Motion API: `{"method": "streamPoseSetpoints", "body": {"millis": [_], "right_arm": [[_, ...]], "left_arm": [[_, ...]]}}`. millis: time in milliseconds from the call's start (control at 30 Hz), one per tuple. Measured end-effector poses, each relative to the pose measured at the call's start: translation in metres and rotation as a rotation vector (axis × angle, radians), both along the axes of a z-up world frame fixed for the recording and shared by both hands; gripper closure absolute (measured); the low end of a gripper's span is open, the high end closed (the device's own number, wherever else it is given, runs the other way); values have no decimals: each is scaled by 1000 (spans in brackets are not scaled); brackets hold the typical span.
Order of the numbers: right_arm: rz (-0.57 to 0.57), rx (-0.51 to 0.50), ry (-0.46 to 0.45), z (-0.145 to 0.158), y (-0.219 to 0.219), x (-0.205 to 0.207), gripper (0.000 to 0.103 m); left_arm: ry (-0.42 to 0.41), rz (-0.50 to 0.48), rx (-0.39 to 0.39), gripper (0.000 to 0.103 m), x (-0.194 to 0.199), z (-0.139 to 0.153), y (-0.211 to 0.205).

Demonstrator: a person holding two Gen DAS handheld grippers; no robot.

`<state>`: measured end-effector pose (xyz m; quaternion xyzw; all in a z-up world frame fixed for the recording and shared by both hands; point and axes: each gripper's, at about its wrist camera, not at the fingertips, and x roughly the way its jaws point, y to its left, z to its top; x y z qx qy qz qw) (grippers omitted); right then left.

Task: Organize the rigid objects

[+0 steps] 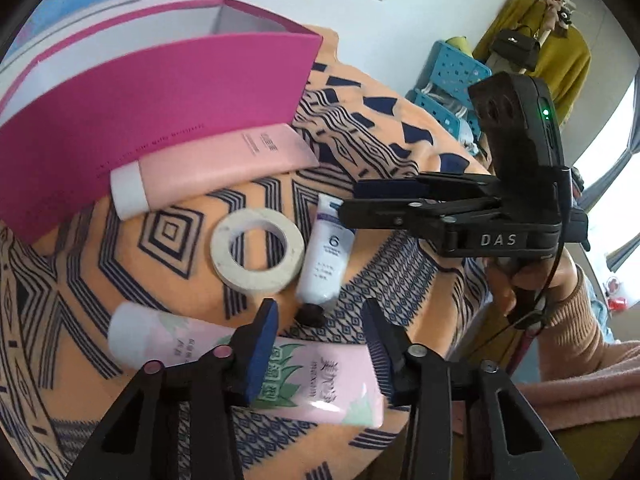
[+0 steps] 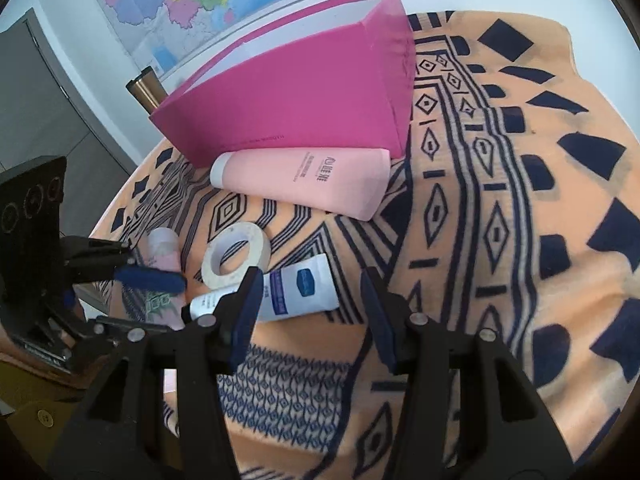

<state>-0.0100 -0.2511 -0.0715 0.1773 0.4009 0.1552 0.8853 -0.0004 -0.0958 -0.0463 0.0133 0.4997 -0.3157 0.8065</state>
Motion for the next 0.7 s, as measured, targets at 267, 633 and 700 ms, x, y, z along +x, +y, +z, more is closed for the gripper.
{"method": "streamPoseSetpoints", "body": {"millis": [267,633,700], "right_arm": [[12,-1,5,-3,4,-4,50],[-3,9,6,-2,9,-11,48],[-11,8,4,-2,12,-14,47]], "left_arm": [[58,10,33,76,1,-12,-5],[23,92,26,87,7,-4,4],[19,118,21,87,9,-2,8]]}}
